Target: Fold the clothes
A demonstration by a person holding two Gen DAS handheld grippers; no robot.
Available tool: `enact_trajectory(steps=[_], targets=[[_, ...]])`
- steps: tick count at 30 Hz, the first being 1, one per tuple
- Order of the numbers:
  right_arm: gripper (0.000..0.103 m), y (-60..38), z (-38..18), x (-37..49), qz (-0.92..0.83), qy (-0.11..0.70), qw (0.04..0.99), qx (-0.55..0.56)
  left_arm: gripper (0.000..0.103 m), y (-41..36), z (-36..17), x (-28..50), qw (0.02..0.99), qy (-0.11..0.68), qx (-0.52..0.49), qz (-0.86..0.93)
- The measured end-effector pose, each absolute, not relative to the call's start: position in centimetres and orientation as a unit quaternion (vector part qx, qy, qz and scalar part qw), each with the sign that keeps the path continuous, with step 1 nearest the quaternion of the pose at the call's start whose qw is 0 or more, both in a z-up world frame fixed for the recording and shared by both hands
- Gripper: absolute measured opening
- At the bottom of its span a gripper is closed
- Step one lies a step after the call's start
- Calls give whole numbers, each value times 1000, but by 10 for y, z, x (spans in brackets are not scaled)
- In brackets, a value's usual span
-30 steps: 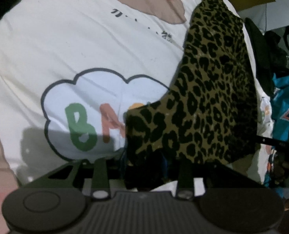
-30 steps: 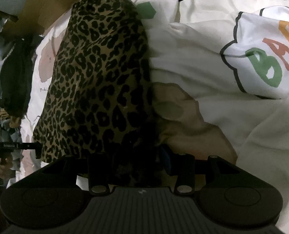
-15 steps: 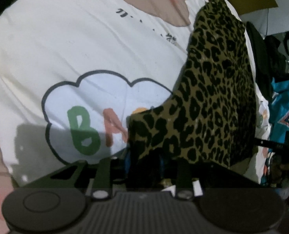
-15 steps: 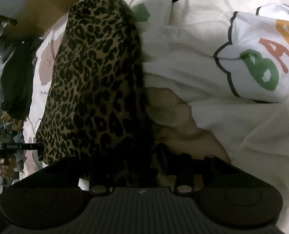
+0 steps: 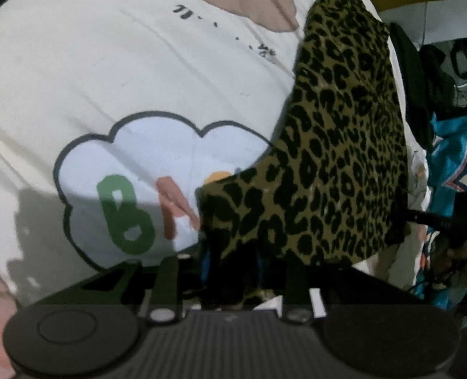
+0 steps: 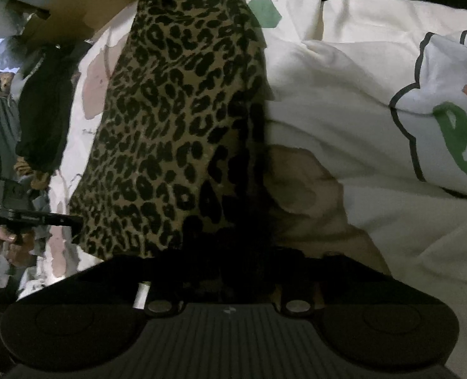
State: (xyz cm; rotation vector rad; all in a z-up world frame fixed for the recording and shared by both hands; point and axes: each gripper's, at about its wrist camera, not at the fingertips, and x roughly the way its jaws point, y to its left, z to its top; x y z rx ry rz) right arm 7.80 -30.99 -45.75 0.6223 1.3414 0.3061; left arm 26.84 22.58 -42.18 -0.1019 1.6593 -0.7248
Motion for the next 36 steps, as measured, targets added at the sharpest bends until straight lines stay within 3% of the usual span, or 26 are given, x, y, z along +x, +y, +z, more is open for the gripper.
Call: enact_trajectory(steps=[3,7,10,20,27,29,36], targets=[[26,-312,-456,77,142,608,726,288,23,227,-422,269,615,723,-50,-311],[28,-317,-462,76,131,607,723,303,36,223,-421,268,616,721,-50,-314],[28,-316,-462,77,131,607,724,300,36,223,-420,266,618,719,-46,-315],[29,-314,-463,81,126,606,727,296,21,226,-418,263,621,717,-39,-315],[30,-312,-464,84,123,605,730,294,20,226,-419,260,629,712,-38,-311],[24,-313,-464,85,124,605,728,297,8,226,-415,259,628,709,-36,-318],[3,-316,-453,84,126,602,724,312,6,226,-395,252,631,698,-24,-339]])
